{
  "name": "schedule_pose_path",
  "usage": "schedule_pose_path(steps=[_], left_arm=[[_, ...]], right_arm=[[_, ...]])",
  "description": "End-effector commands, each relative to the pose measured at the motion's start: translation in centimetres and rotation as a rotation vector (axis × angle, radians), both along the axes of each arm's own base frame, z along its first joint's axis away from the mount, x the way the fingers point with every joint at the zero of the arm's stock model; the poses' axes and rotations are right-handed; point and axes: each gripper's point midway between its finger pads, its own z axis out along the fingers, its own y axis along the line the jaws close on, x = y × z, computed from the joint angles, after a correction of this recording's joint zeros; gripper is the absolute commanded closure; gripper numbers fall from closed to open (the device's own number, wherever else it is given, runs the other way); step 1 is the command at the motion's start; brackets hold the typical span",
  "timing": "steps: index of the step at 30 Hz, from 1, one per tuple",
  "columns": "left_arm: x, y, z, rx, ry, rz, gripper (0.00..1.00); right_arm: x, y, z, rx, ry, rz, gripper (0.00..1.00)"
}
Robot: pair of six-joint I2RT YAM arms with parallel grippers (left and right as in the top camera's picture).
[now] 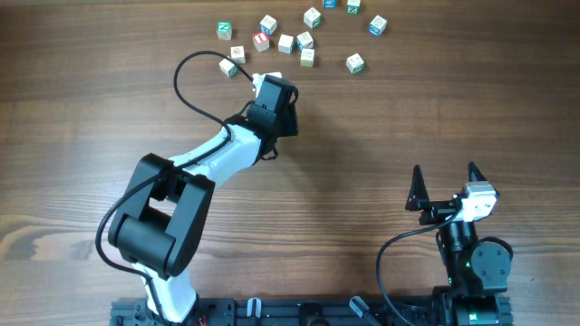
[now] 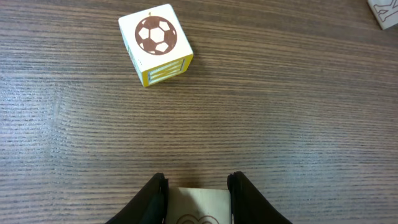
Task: Form a horizontal line
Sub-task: 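Carry the 8 block toward the table center with the left gripper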
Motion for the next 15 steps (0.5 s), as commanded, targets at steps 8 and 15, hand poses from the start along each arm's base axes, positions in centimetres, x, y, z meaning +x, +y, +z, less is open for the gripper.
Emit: schedule_pose_path(steps=[8, 15], left_arm=[[-0.5, -0.1, -2.8, 0.03, 0.037, 0.003, 0.68], [-0.8, -1.2, -2.6, 0.025, 0.028, -0.019, 0.65]], right_arm=[[-0.1, 0.4, 0.2, -0.017, -0.012, 0.021, 0.0], [-0.1, 0.4, 0.2, -0.017, -0.012, 0.021, 0.0]])
